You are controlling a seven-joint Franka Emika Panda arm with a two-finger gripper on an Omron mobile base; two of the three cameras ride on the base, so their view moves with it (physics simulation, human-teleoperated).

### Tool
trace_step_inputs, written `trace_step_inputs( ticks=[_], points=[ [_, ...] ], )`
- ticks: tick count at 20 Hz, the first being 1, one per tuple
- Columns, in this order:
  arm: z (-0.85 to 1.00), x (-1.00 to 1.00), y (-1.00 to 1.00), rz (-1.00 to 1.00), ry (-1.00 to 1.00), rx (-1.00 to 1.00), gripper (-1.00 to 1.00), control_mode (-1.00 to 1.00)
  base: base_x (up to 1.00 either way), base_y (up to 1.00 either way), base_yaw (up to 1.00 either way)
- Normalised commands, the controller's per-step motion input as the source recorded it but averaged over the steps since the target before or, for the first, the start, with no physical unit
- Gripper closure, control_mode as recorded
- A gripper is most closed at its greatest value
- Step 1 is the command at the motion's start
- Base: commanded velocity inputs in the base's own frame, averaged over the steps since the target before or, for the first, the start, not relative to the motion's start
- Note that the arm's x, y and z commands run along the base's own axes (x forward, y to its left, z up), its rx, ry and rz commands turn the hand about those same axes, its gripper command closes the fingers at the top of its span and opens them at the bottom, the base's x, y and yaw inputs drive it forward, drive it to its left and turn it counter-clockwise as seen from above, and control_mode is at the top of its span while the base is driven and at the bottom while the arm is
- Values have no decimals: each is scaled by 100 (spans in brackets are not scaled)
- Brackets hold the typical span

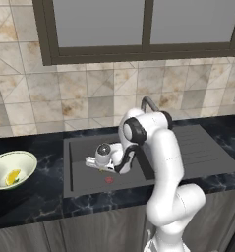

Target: Pick the lemon wedges from the sink and place them in one bowl. Place the broccoli in the other bowl. Then turn off the sink faucet.

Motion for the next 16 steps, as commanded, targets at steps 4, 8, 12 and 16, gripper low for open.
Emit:
trace_step_inputs(
  ticks=[4, 8, 12, 16],
  points=[
    [63, -6, -7, -1, 0, 1, 100, -100, 0, 0, 0],
    [90, 0, 0, 0, 0, 0, 100, -100, 0, 0, 0],
    [92, 0, 26, 0, -6, 0, 100, -100, 0, 0, 0],
    [100, 0, 19, 0, -9, 0, 100, -100, 0, 0, 0]
  ],
)
